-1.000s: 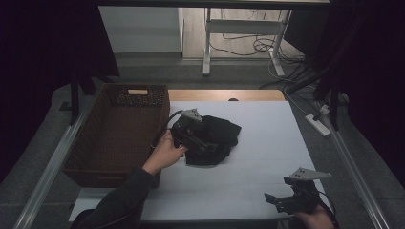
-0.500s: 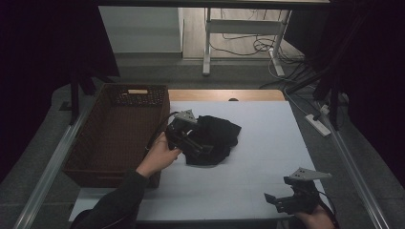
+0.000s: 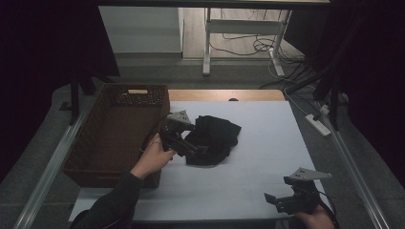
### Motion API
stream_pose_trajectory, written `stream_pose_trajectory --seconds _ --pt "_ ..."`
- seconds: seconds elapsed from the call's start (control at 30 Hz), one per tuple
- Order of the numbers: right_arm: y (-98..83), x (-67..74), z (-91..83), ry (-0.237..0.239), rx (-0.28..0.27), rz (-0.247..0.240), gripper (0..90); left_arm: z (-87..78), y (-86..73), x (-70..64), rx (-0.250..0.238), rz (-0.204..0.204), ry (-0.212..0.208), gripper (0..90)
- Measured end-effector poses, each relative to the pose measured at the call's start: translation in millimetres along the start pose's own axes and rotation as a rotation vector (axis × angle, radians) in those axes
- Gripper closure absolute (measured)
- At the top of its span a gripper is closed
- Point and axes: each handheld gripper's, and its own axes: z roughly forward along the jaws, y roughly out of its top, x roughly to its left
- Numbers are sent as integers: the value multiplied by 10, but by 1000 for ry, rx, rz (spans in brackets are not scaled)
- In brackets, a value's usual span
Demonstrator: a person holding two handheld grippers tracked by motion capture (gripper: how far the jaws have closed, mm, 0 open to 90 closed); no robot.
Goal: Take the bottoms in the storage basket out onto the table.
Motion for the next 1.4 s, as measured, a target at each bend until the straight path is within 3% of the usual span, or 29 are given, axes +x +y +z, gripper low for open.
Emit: stream_pose_trajectory --seconds 0.3,0.5,0.8,1.4 --pt "0 -1 -1 1 0 2 19 -89 -44 -10 -8 4 10 0" --pt "-1 -1 -3 1 -1 1 19 -139 -84 -21 -3 -24 7 0" --pt "-1 -1 -2 0 -1 -1 19 -246 -130 -40 -39 -35 -1 0" --pt "-1 3 -2 -1 -2 -3 19 -423 -299 -97 -49 -41 46 0"
